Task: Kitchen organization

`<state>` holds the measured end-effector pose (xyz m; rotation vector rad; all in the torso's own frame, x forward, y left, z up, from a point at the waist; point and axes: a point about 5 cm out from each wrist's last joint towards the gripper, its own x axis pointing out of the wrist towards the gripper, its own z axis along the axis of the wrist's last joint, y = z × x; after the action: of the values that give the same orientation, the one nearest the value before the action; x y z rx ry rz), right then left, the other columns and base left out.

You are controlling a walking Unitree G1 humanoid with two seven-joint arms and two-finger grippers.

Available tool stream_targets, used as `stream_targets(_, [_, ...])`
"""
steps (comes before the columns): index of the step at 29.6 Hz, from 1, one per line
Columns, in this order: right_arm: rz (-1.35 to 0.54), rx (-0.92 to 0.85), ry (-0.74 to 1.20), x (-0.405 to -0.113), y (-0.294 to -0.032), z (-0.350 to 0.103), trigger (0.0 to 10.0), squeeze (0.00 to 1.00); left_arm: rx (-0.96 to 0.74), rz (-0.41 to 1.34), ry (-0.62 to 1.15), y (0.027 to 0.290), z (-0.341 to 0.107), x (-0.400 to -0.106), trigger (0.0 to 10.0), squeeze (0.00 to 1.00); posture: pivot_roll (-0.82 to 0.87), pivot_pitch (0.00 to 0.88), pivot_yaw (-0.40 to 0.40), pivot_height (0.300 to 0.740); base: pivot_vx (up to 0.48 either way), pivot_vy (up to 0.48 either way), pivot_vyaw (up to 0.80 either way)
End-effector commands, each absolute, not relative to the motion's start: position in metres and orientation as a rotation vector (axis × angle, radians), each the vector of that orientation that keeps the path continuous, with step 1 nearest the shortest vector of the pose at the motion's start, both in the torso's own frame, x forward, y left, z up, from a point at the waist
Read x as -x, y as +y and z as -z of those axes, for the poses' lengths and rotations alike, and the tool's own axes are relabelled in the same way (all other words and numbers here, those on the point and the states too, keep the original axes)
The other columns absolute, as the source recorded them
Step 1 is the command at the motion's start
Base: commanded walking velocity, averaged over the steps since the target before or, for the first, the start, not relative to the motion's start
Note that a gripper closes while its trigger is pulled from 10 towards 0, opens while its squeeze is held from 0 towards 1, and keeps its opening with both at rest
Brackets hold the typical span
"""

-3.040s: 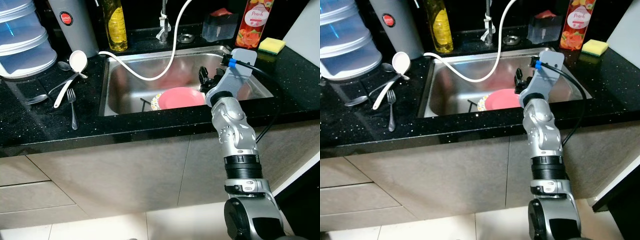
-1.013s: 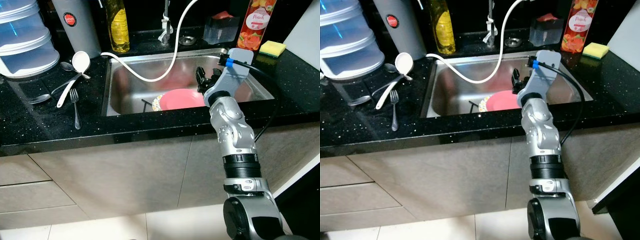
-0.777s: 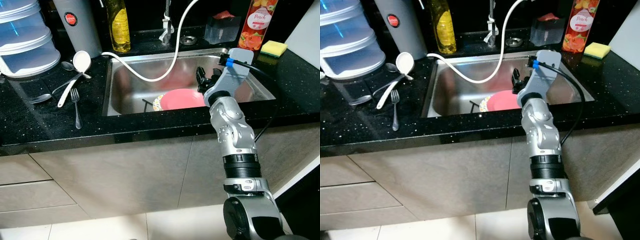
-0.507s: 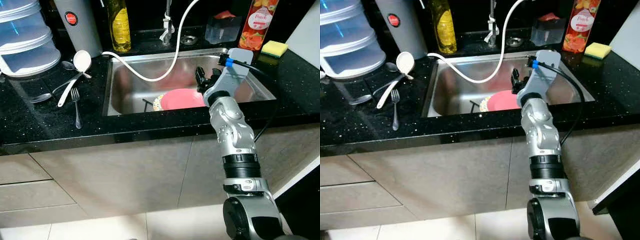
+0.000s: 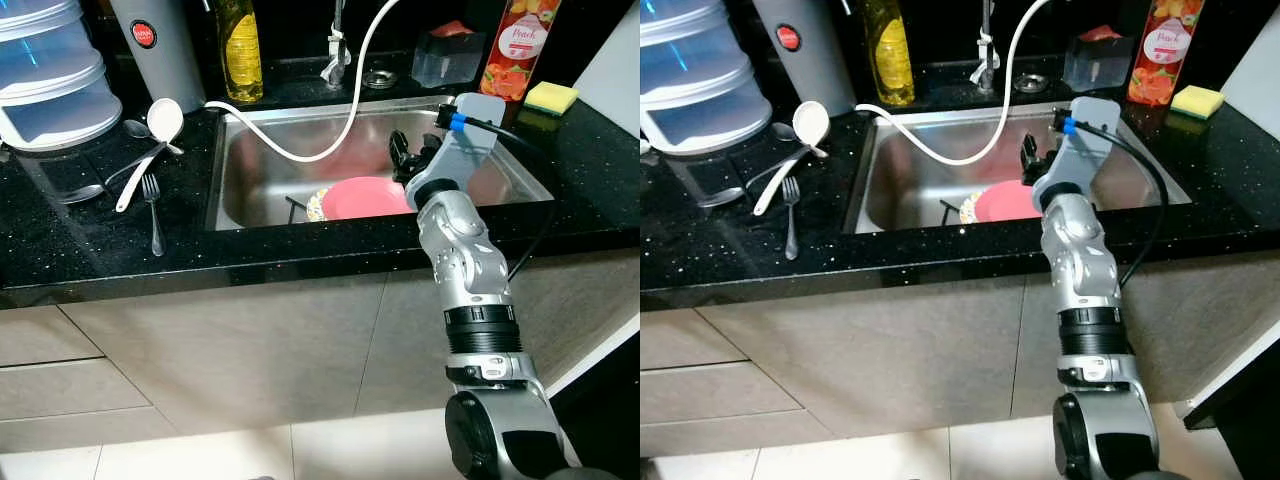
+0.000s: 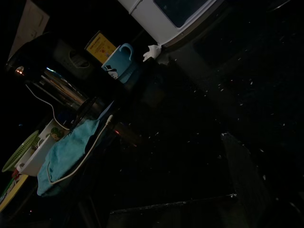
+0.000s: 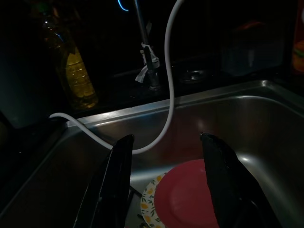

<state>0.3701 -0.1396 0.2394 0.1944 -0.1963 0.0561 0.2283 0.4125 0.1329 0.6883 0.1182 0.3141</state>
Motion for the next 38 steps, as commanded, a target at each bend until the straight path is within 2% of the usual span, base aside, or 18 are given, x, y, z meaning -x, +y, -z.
stream_targets(1, [-0.074, -0.195, -0.178, -0.372, -0.133, -0.237, 10.0, 0.0, -0.672, -0.256, 0.277, 0.405, -0.099, -0.219, 10.0, 0.0, 0.08, 0.0, 0.015, 0.74, 0.0, 0.0, 0.0])
stream_targets(11, [-0.084, -0.199, -0.178, -0.373, -0.13, -0.238, 10.0, 0.0, -0.664, -0.29, 0.246, 0.407, -0.102, -0.218, 10.0, 0.0, 0.09, 0.0, 0.01, 0.74, 0.0, 0.0, 0.0])
stream_targets(24, [-0.095, -0.206, -0.175, -0.373, -0.127, -0.235, 10.0, 0.0, -0.698, -0.264, 0.31, 0.408, -0.095, -0.215, 10.0, 0.0, 0.1, 0.0, 0.019, 0.74, 0.0, 0.0, 0.0])
stream_targets(38, [-0.11, -0.24, -0.163, -0.376, -0.117, -0.231, 10.0, 0.0, -0.647, -0.358, 0.265, 0.418, -0.106, -0.211, 10.0, 0.0, 0.16, 0.0, 0.021, 0.74, 0.0, 0.0, 0.0])
